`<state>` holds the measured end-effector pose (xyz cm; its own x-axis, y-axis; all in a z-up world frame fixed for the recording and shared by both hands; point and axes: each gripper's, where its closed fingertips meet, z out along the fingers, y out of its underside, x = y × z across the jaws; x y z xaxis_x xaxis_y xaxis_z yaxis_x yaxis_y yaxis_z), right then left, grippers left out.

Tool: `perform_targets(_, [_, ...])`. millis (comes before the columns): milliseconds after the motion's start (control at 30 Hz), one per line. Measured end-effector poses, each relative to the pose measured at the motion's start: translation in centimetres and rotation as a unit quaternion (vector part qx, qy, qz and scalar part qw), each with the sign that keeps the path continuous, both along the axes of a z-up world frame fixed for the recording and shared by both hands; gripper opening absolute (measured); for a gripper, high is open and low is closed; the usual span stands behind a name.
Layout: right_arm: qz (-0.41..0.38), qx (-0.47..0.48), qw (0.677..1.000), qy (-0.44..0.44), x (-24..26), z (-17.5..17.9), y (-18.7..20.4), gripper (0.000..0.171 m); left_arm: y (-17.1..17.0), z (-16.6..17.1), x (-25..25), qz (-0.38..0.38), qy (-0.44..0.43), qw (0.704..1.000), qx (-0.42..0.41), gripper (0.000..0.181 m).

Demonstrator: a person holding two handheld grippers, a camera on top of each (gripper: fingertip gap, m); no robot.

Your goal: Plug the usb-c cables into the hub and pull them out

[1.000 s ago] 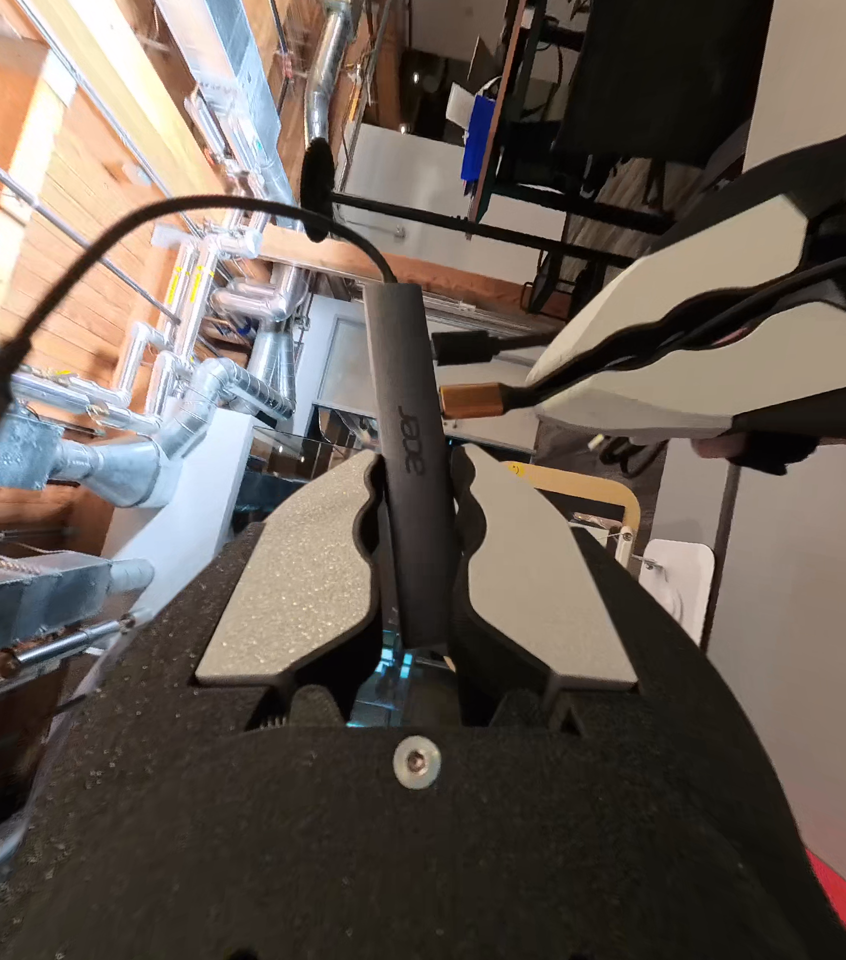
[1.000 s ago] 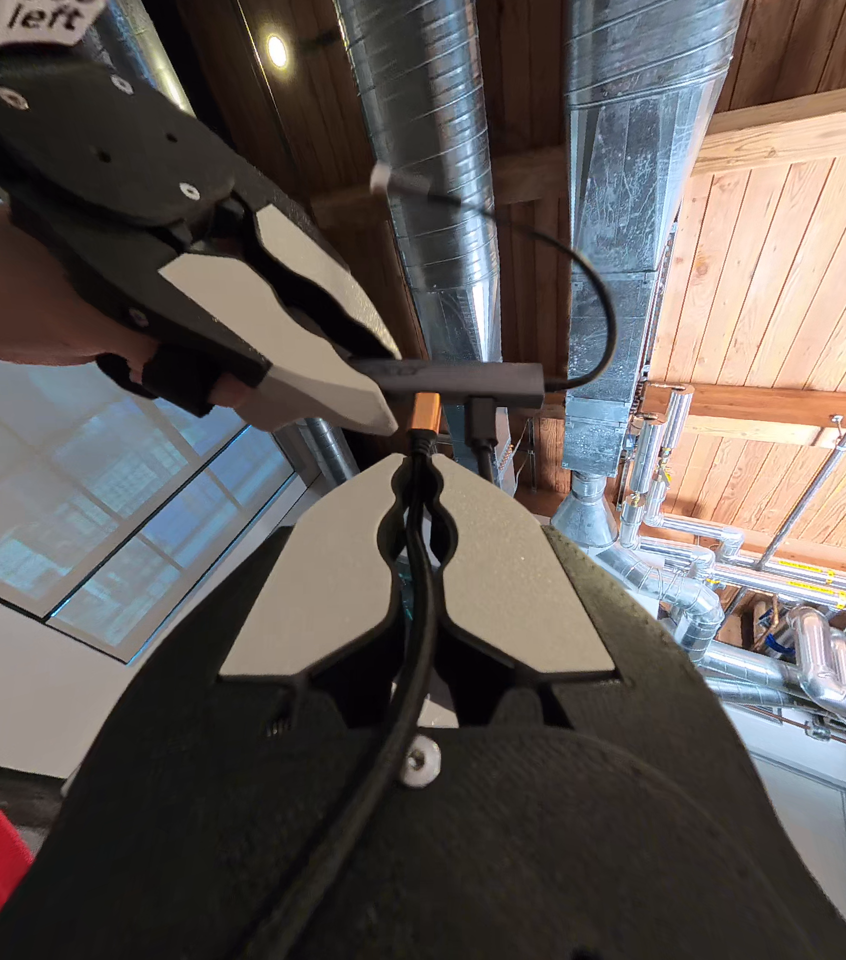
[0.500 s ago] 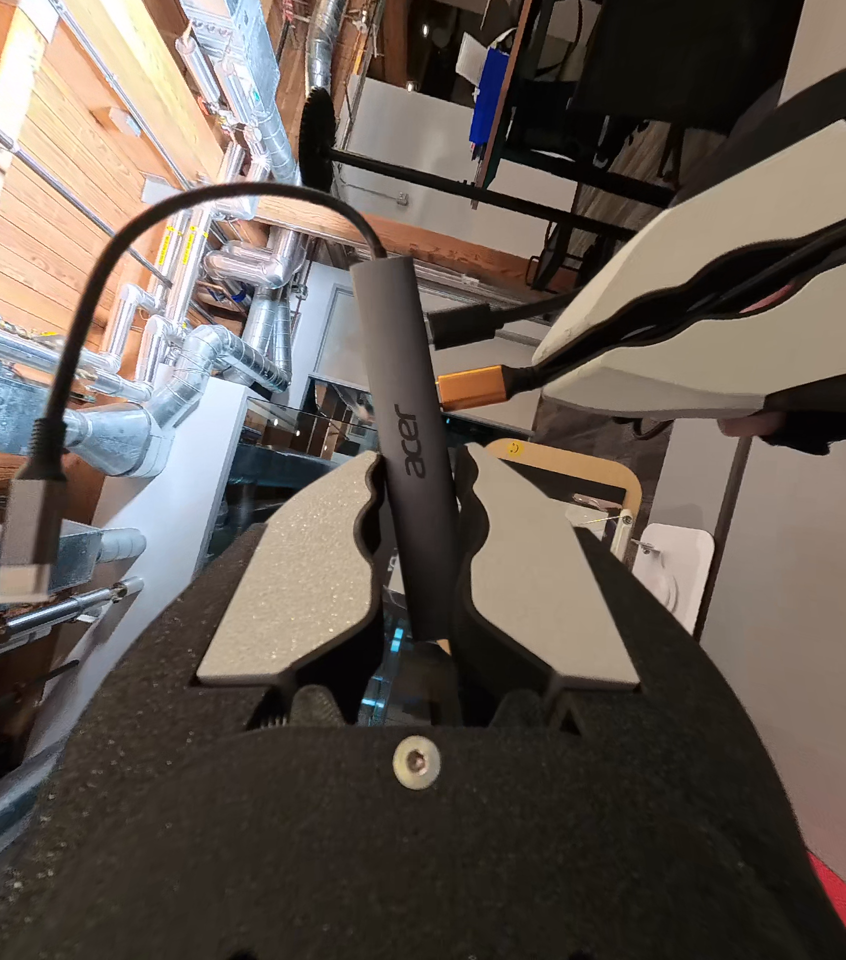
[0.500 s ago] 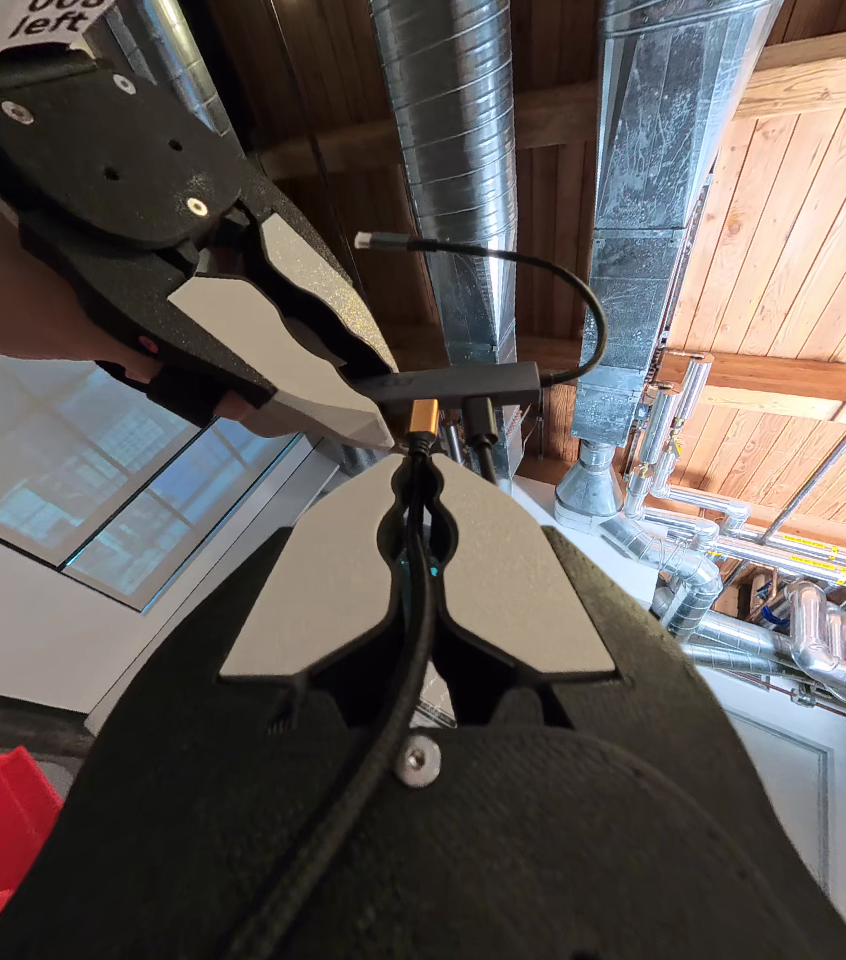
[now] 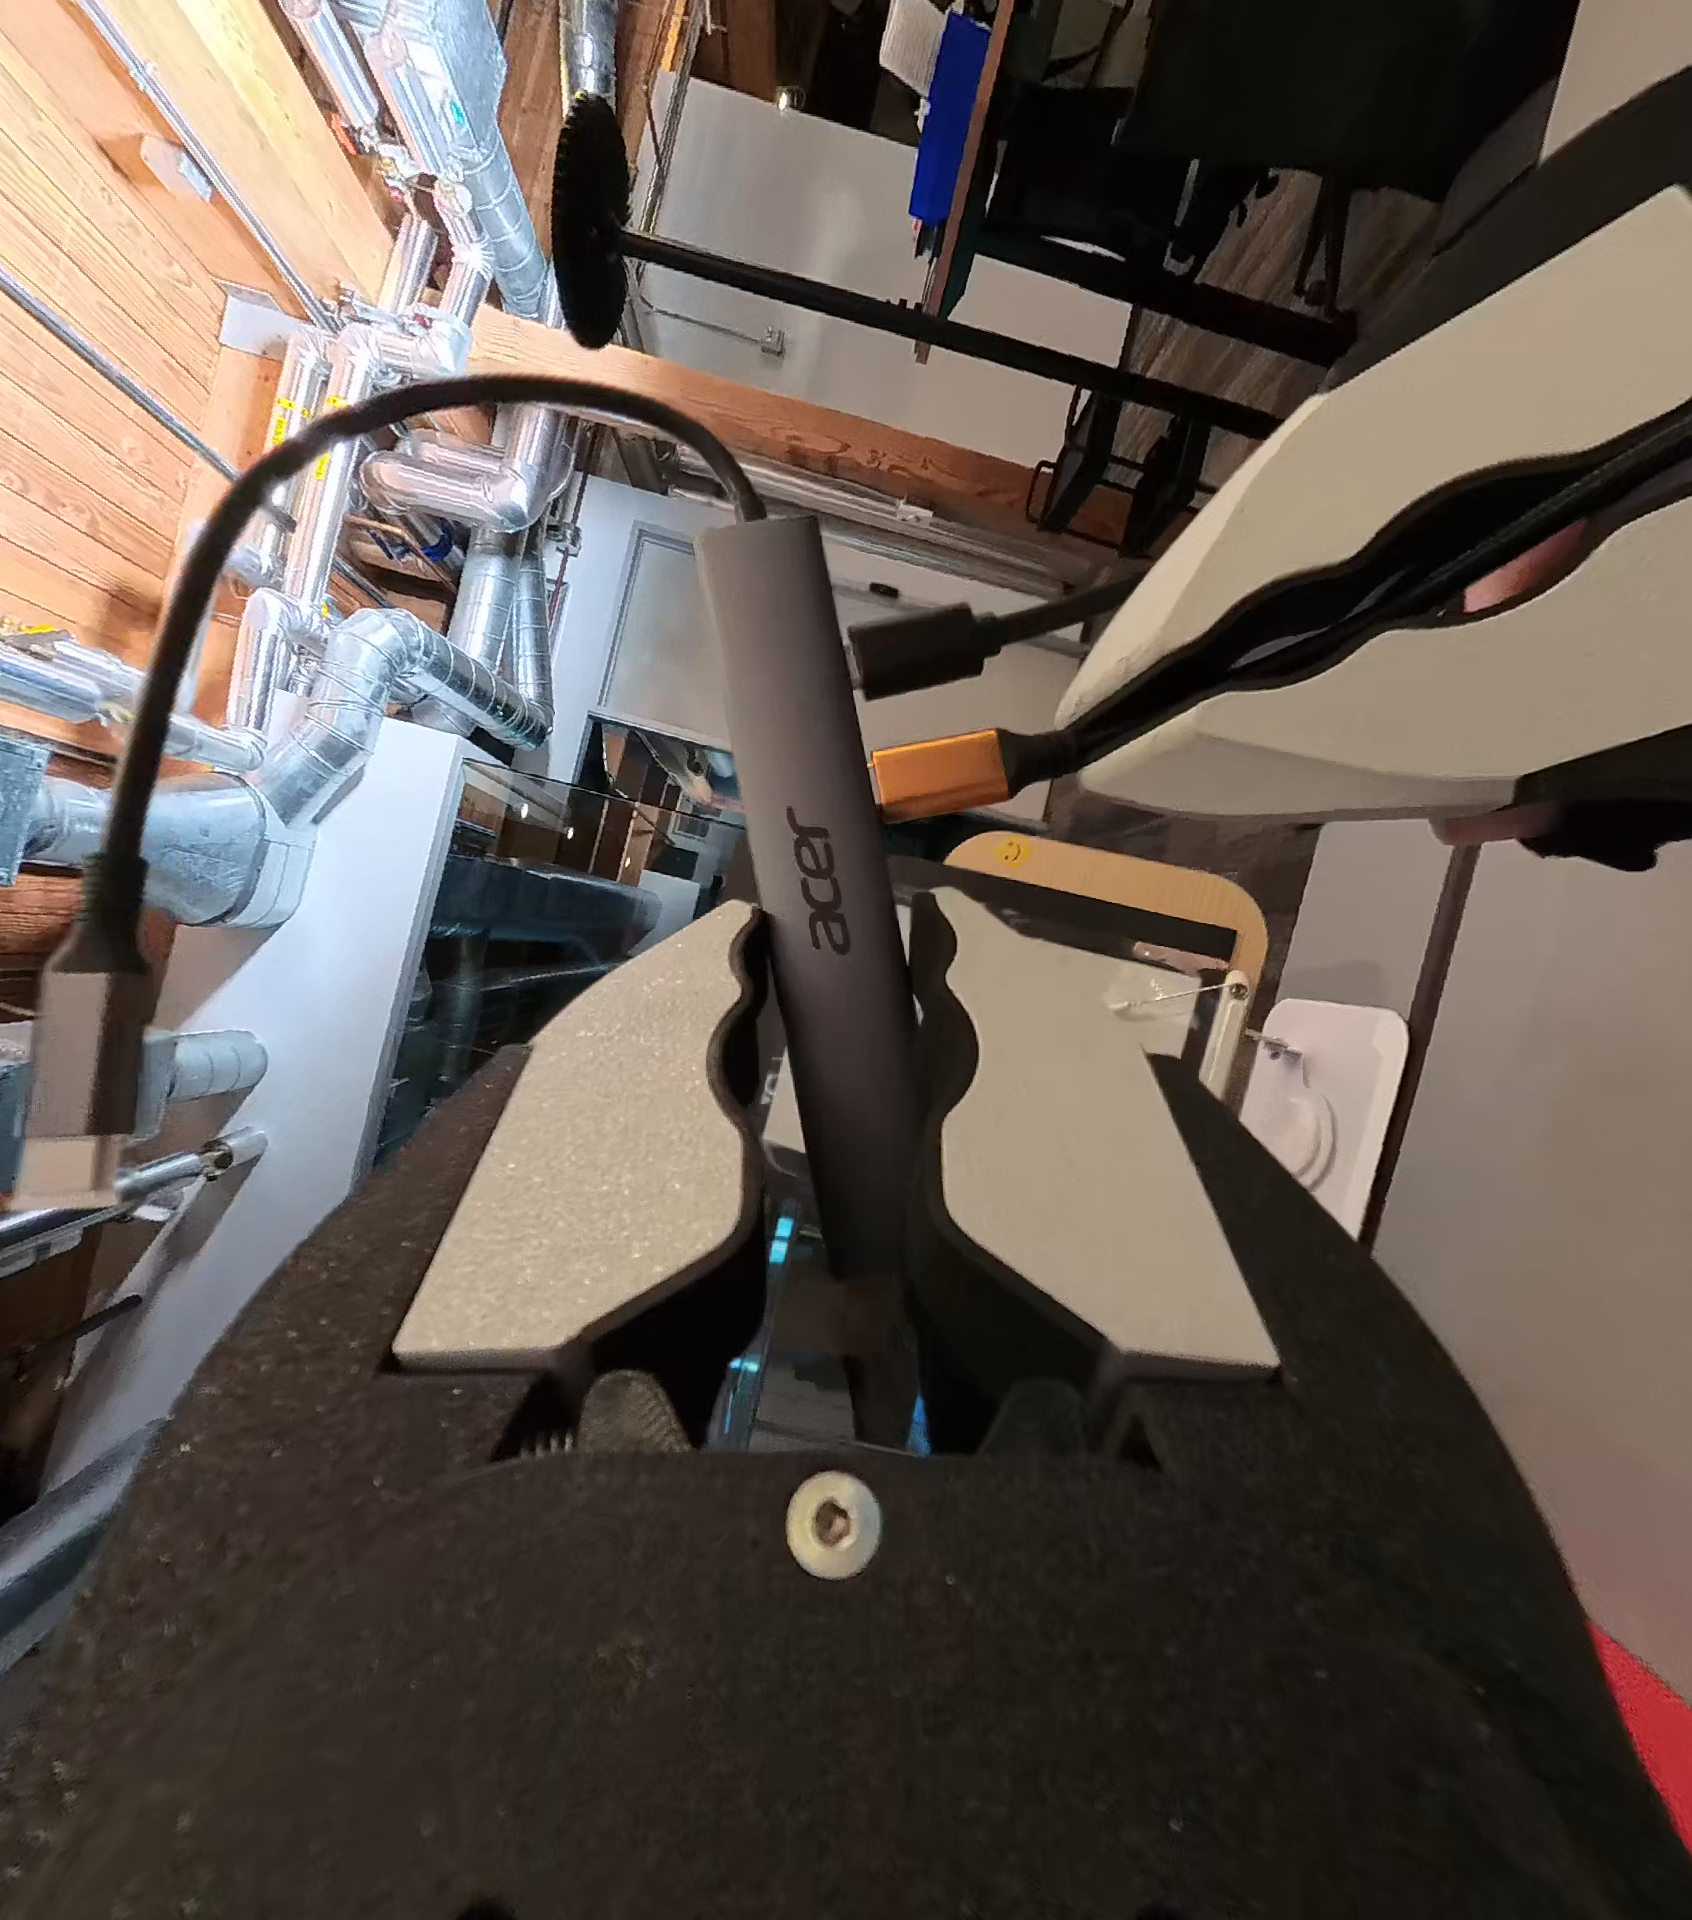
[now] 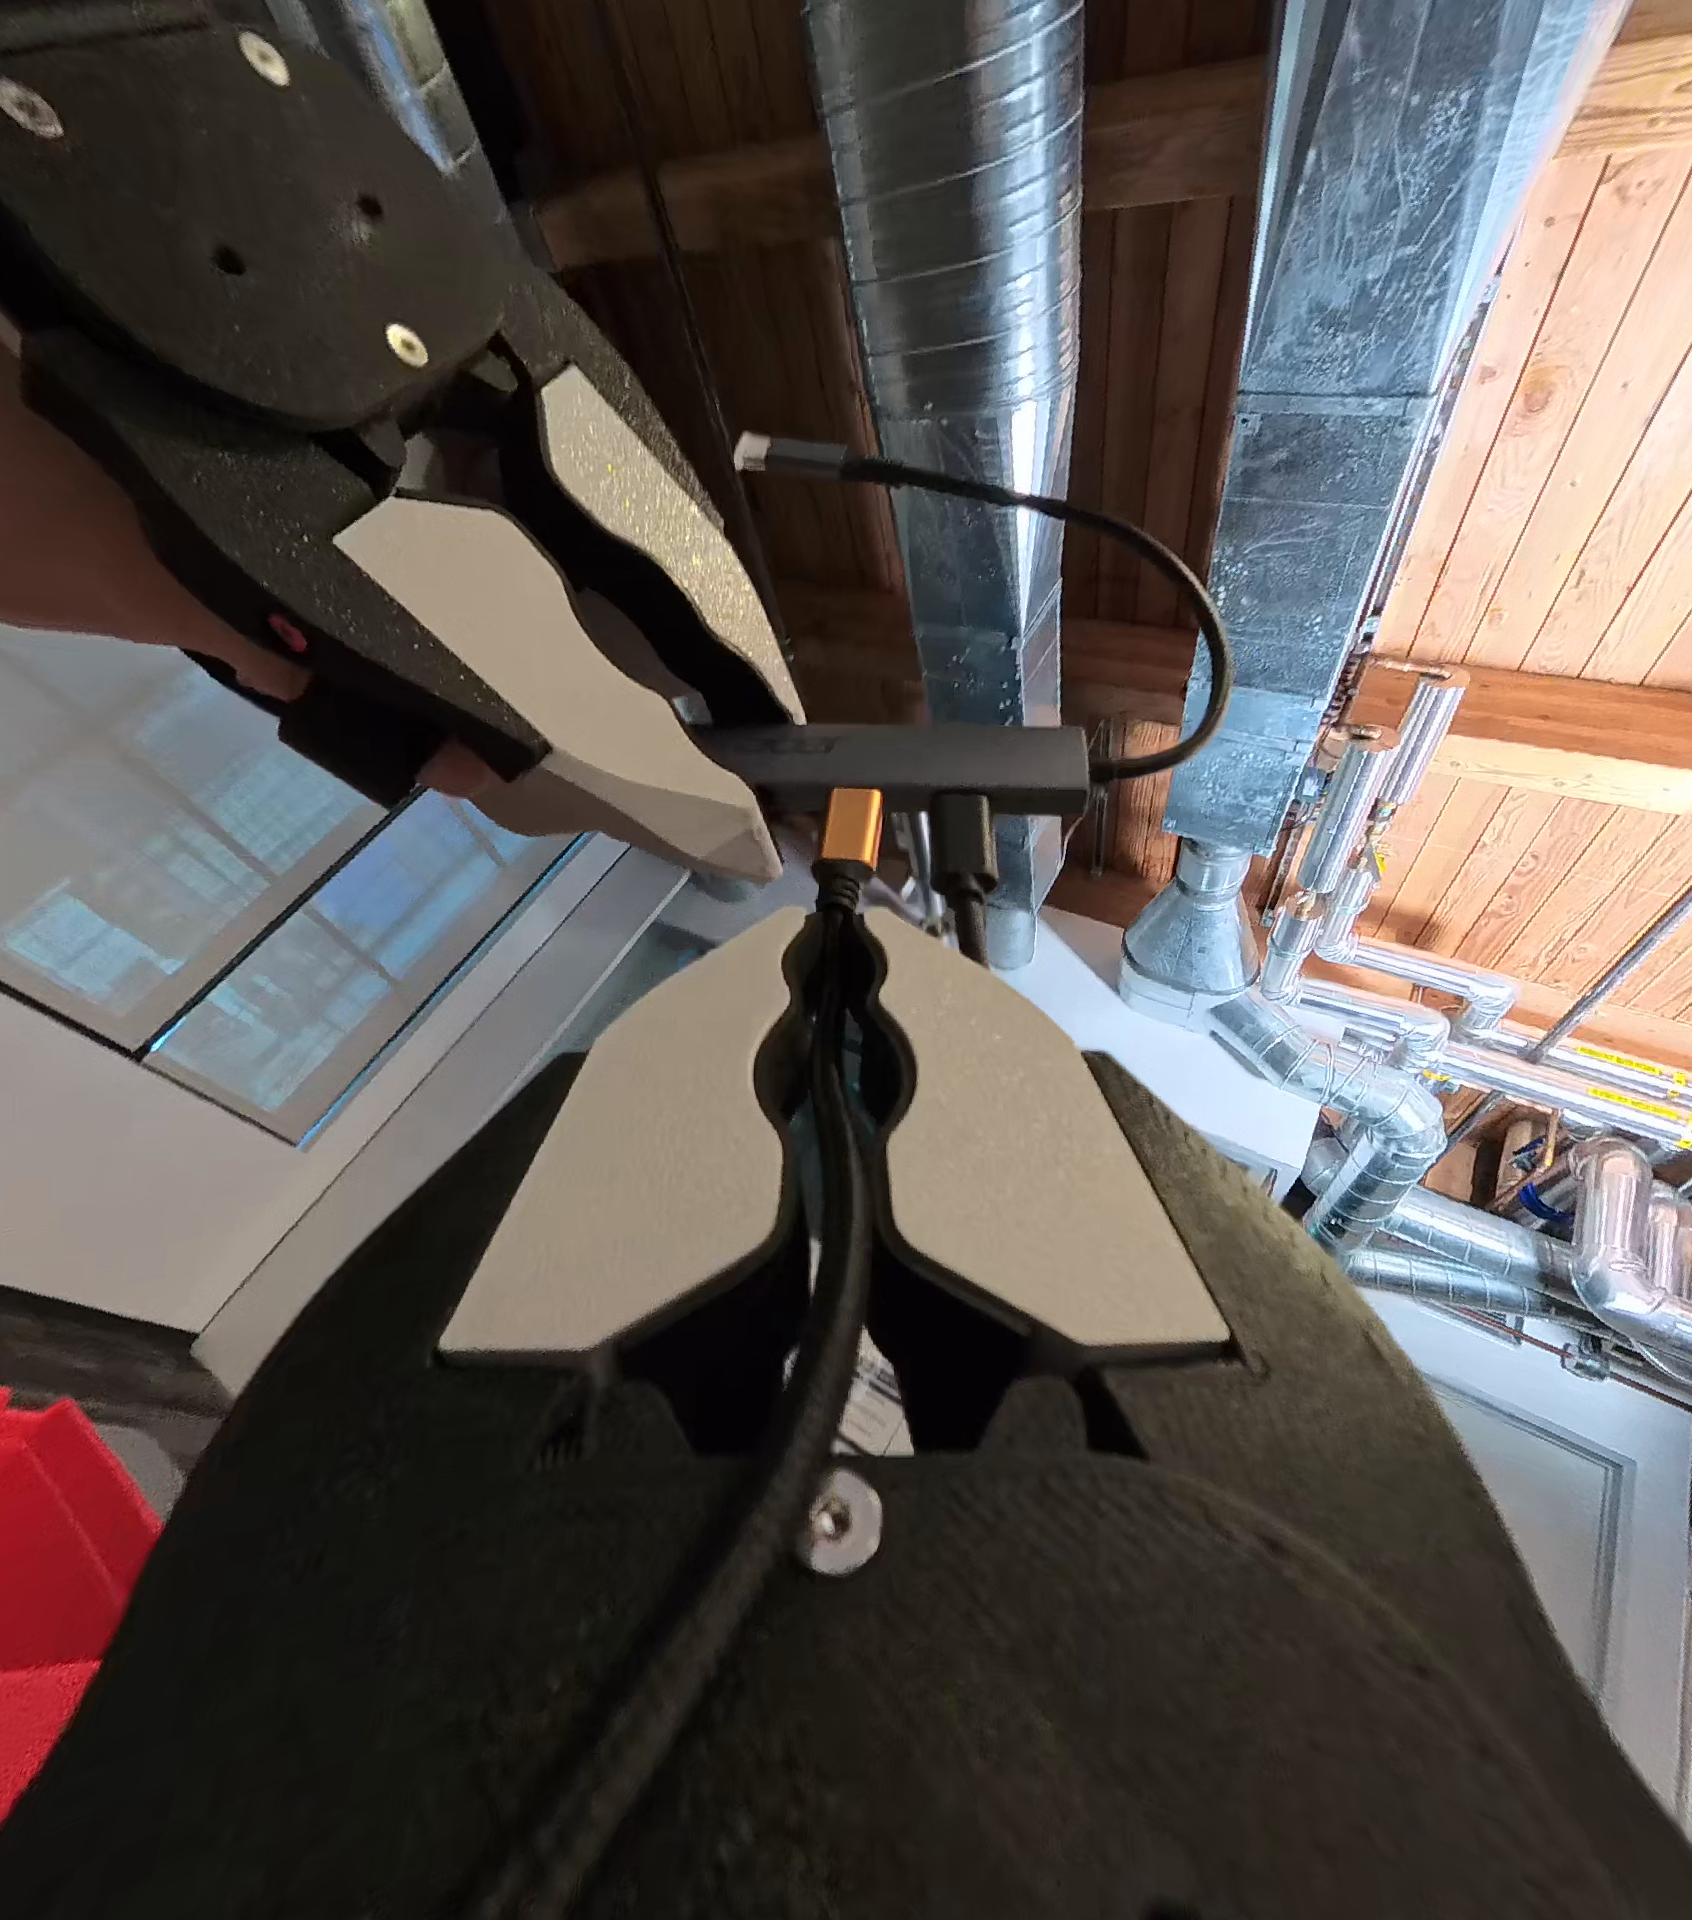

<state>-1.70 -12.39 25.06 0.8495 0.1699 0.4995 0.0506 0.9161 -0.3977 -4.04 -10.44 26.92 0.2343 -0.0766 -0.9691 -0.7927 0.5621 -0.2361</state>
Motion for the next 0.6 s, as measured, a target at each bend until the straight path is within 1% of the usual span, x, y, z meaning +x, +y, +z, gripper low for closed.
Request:
perform_targets(67, [-0.006, -0.024, 1.0, -0.015, -0.5, -0.2, 0.9, 0.004, 0.8, -0.3, -0.6, 0.015, -0.011, 1.0, -0.002, 0.026])
perform_targets(133, [-0.006, -0.058, 0.998, -0.029, -0.8, -0.6, 2.2, 0.005, 2.3, -1.1, -1.4, 0.037, -0.034, 0.999, -0.019, 0.027])
perform_targets(233, [-0.004, -0.114, 0.992, -0.06, -1.7, -1.9, 4.6, 0.005, 5.3, -2.9, -2.6, 0.068, -0.076, 0.993, -0.064, 0.026])
perform_targets(333, [0.032, -0.171, 0.979, -0.102, -2.5, -3.4, 6.6, 0.008, 8.3, -4.8, -3.2, 0.065, -0.12, 0.983, -0.122, 0.025])
perform_targets(367, [0.059, -0.197, 0.972, -0.114, -2.7, -3.9, 7.0, 0.011, 9.2, -5.4, -3.4, 0.065, -0.131, 0.979, -0.141, 0.025])
perform_targets(433, [0.119, -0.246, 0.95, -0.153, -3.3, -5.1, 7.2, 0.012, 10.8, -6.8, -3.4, 0.059, -0.151, 0.971, -0.175, 0.025])
perform_targets(533, [0.195, -0.334, 0.897, -0.212, -3.5, -7.3, 7.1, 0.021, 12.9, -9.6, -3.5, 0.074, -0.179, 0.956, -0.221, 0.024])
perform_targets(567, [0.206, -0.355, 0.884, -0.221, -3.3, -7.9, 7.2, 0.023, 13.7, -10.8, -3.5, 0.08, -0.19, 0.949, -0.238, 0.024])
perform_targets(600, [0.211, -0.366, 0.878, -0.225, -2.9, -8.2, 7.3, 0.023, 14.4, -12.1, -3.4, 0.082, -0.202, 0.941, -0.26, 0.024])
